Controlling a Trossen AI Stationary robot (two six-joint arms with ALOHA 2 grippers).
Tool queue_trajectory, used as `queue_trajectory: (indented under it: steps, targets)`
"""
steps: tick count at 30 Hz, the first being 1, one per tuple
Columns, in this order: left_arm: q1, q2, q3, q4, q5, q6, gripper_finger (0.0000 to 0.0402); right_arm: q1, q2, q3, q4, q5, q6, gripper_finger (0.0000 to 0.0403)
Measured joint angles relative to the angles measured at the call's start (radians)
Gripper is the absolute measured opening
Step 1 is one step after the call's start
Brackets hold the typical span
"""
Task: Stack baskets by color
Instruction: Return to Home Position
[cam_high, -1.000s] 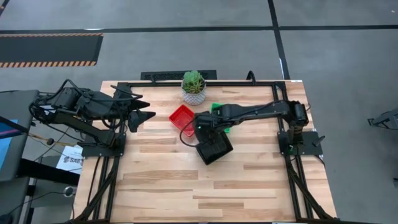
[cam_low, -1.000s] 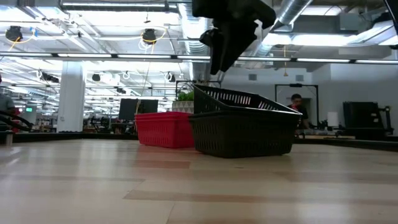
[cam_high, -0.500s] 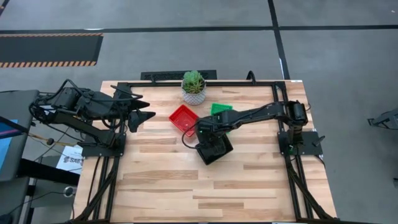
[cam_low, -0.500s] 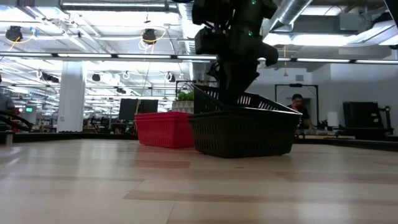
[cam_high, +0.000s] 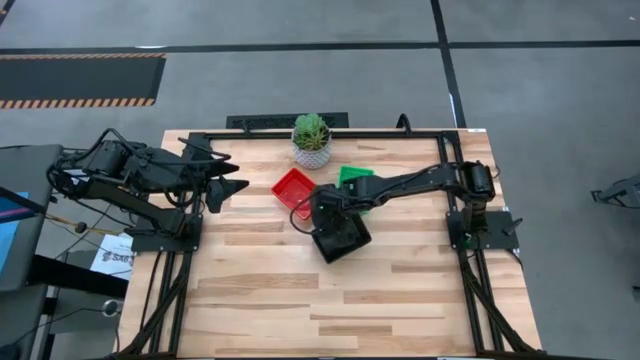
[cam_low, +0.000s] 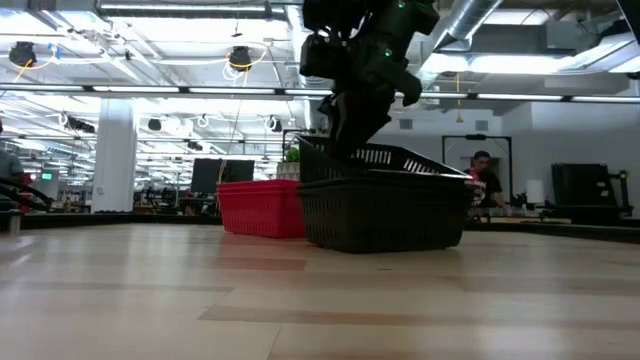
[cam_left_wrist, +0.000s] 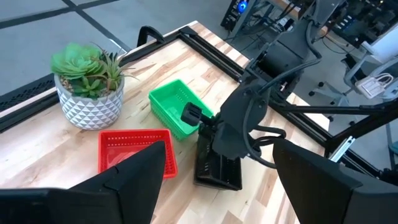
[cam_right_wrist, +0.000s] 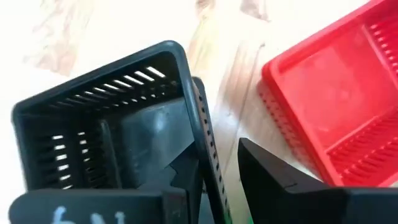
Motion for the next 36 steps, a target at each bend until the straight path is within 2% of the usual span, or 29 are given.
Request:
queue_trajectory:
  steps: [3, 8, 18, 23, 26, 29, 33, 36]
  targets:
    - [0.0, 0.0, 0.0, 0.0, 0.0, 0.0, 0.0285, -0.003, 0.0, -0.044, 0.035, 0.0, 0.011, 0.0124]
    - [0.0, 0.0, 0.0, 0.0, 0.0, 0.0, 0.0285, -0.001, -0.001, -0.055, -0.019, -0.008, 0.039, 0.0124]
    - [0.0, 0.0, 0.0, -0.007, 0.001, 0.001, 0.0285, -0.016, -0.053, 0.067, -0.135, -0.017, 0.074, 0.0124]
    - [0.0, 0.0, 0.0, -0.007, 0.0, -0.002, 0.0285, -0.021, -0.066, 0.085, -0.158, -0.086, 0.143, 0.0115]
    - [0.0, 0.001, 0.0, -0.006, -0.017, -0.001, 0.0285, -0.019, -0.067, 0.085, -0.114, -0.196, 0.239, 0.011]
    - [0.0, 0.003, 0.0, -0.001, -0.048, 0.001, 0.0285, -0.022, -0.119, 0.104, -0.109, -0.29, 0.317, 0.0109]
    - [0.0, -0.002, 0.0, 0.023, -0.096, 0.005, 0.0285, -0.023, -0.24, 0.138, -0.074, -0.275, 0.375, 0.0109]
    - [0.0, 0.0, 0.0, 0.02, -0.076, 0.0, 0.0285, -0.027, -0.355, 0.153, -0.063, -0.26, 0.375, 0.0109]
